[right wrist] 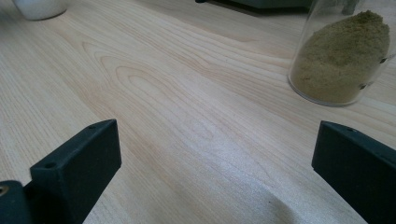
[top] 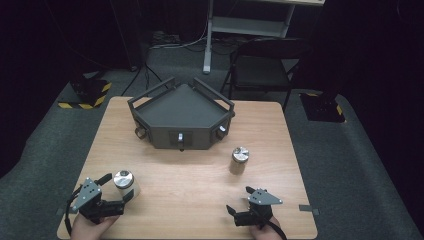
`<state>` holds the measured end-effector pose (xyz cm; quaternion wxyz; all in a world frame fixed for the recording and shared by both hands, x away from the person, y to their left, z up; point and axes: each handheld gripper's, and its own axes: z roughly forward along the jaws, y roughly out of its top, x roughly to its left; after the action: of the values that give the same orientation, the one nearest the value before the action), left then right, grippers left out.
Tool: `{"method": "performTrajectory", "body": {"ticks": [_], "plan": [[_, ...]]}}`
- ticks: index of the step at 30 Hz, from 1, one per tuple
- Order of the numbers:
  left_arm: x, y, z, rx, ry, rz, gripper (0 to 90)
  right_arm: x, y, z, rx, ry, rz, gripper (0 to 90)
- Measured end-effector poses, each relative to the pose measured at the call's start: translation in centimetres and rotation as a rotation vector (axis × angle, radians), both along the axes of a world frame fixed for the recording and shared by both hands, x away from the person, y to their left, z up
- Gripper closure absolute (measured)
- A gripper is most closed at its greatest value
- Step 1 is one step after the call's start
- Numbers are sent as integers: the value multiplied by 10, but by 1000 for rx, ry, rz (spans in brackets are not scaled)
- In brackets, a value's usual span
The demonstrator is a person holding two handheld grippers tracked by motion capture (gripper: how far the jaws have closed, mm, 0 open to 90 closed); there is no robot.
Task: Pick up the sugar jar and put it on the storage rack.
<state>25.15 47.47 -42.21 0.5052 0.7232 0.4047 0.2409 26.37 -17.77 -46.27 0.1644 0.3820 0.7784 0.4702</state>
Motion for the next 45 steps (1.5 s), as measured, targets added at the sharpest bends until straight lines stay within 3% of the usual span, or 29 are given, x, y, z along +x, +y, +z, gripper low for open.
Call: {"method": "performTrajectory", "body": {"ticks": [9, 15, 21, 34, 45], "plan": [[12, 2, 1, 24, 1, -33, 63, 0, 0, 0, -1, 4, -3, 9], [18, 2, -1, 9, 8, -41, 141, 1, 0, 0, 3, 7, -4, 9], [21, 2, -4, -10, 16, -32, 209, 0, -1, 0, 6, 5, -5, 9], [18, -1, -7, 7, -4, -3, 336, 1, -1, 0, 10, 9, 0, 9], [17, -4, -10, 22, -10, 5, 326, 1, -2, 0, 11, 8, 1, 9]]}}
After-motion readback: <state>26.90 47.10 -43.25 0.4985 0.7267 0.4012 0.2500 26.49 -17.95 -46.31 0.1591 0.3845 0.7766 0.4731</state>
